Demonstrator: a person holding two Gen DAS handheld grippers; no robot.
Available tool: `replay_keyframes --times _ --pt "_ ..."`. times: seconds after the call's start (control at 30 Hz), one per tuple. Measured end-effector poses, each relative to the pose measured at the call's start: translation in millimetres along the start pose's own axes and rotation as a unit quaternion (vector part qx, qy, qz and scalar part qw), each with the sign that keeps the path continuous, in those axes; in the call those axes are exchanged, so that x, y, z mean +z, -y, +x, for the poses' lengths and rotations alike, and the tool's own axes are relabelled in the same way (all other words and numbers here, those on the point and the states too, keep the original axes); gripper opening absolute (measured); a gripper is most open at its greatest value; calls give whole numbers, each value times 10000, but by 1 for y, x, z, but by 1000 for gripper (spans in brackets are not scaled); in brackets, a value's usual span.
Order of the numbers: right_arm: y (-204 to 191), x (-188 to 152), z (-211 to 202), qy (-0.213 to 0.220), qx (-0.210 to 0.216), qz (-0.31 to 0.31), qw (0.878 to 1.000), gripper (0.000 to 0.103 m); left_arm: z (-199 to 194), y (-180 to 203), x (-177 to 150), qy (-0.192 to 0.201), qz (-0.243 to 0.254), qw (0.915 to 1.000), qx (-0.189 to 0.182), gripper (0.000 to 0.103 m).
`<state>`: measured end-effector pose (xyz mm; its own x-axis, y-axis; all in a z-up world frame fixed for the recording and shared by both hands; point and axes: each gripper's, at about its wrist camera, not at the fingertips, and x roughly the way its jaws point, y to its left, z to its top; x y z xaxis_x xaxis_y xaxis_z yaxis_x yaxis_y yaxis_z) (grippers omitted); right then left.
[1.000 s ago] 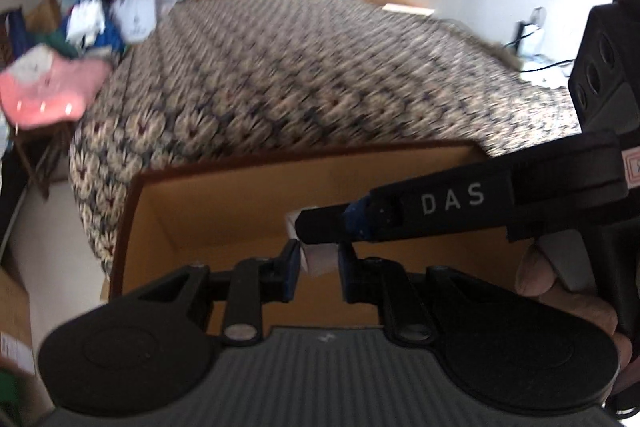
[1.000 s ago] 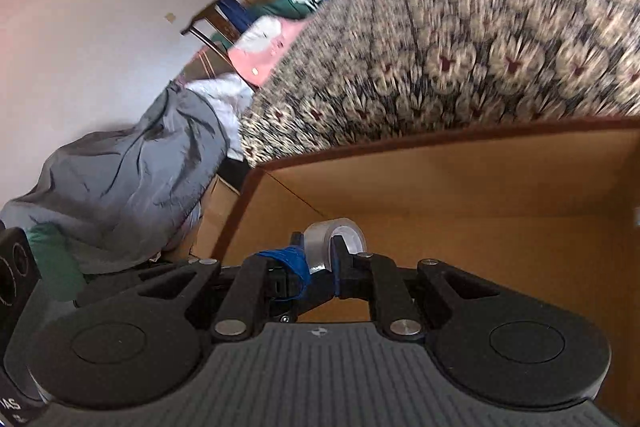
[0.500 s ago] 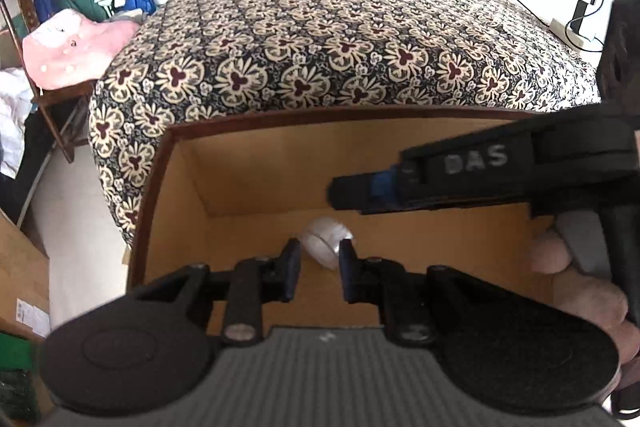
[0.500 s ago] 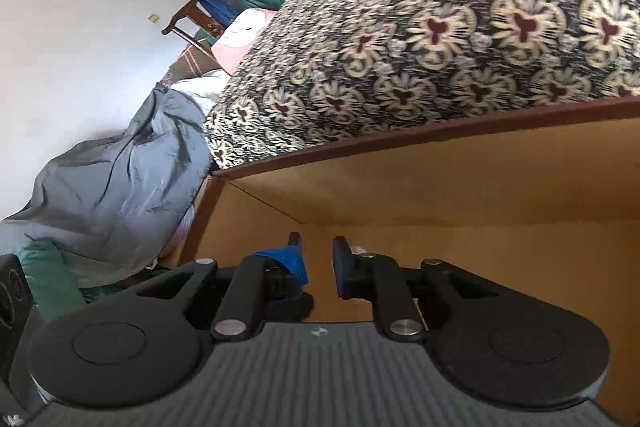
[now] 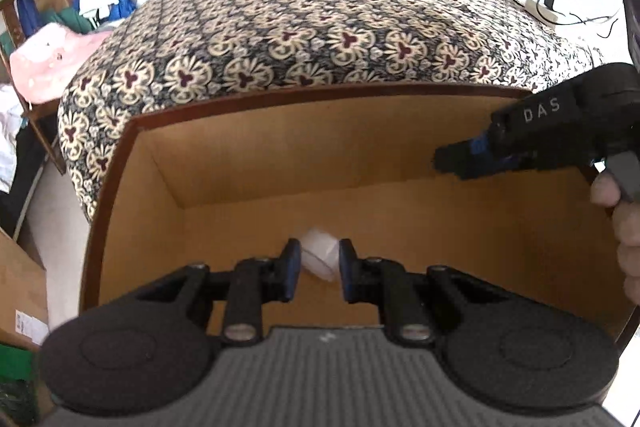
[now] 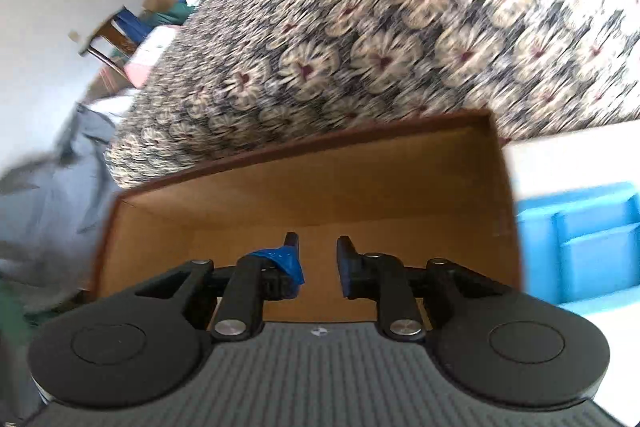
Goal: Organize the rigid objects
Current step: 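Carry the white tape roll into the brown box and open the right gripper, then withdraw the right gripper from the box back toward the pine cone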
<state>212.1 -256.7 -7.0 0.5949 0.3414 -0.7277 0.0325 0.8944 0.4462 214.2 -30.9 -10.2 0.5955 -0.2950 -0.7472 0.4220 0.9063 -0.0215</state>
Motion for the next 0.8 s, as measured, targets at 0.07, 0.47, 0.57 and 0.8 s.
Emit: replay_keyframes --times 0.07,0.47,0.57,0.8 --pt "3 -1 -4 -17 -93 -122 9999 0 1 7 0 -31 10 10000 -65 13" --pt "-30 -41 -71 643 324 -563 9958 7 -47 31 -2 451 253 9984 238 43" --pt "-46 -60 -84 889 303 -761 9927 7 -68 39 -7 675 299 9962 452 52" --pt "-58 -103 -105 1467 178 -713 9864 9 -112 51 -35 810 280 9946 591 57"
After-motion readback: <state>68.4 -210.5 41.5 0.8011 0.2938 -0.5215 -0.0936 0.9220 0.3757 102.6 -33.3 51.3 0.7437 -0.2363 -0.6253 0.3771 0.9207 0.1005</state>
